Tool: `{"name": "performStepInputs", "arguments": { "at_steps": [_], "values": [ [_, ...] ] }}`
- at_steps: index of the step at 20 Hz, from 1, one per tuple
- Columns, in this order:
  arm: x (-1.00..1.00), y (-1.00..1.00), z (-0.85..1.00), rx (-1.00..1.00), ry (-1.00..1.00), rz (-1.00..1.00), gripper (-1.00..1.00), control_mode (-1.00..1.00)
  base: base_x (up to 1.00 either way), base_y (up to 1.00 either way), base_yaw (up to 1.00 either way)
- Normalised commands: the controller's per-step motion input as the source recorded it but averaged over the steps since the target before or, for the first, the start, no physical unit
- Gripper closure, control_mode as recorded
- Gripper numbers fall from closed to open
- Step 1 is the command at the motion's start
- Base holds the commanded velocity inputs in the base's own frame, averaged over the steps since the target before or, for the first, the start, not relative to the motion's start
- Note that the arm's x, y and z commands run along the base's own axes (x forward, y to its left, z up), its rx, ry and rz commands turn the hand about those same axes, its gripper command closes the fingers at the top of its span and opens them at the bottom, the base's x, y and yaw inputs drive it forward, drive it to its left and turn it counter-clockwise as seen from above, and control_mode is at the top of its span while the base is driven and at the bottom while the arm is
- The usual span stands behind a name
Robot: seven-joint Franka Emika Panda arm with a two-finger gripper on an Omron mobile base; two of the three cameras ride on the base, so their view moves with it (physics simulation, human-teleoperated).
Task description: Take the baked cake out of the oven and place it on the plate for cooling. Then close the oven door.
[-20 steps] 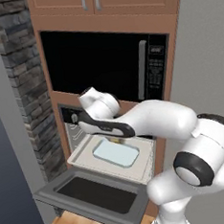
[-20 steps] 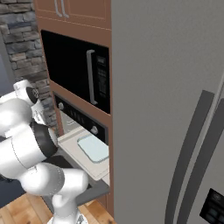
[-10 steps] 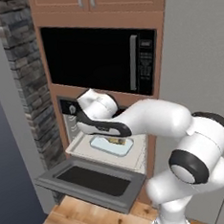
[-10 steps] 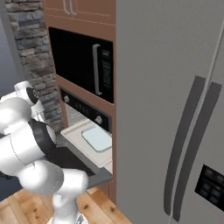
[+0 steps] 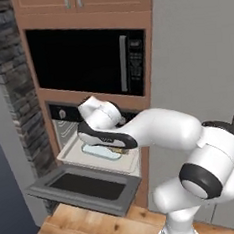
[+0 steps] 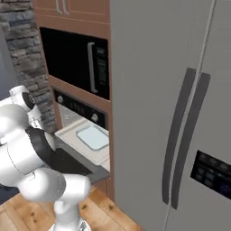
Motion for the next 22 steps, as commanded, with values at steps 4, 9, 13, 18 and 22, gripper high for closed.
{"name": "performStepInputs", "arguments": {
  "at_steps": [4,9,13,18,22],
  "values": [
    [0.00,0.00,0.00,0.00,0.00,0.00,1.00,1.00,-0.33,-0.03,-0.79],
    [0.00,0.00,0.00,0.00,0.00,0.00,1.00,1.00,-0.47,-0.01,-0.75],
    [0.00,0.00,0.00,0.00,0.00,0.00,1.00,1.00,-0.49,-0.07,-0.72],
    [0.00,0.00,0.00,0.00,0.00,0.00,1.00,1.00,-0.23,-0.33,-0.68],
    [0.00,0.00,0.00,0.00,0.00,0.00,1.00,1.00,0.18,-0.64,-0.54]
  ]
}}
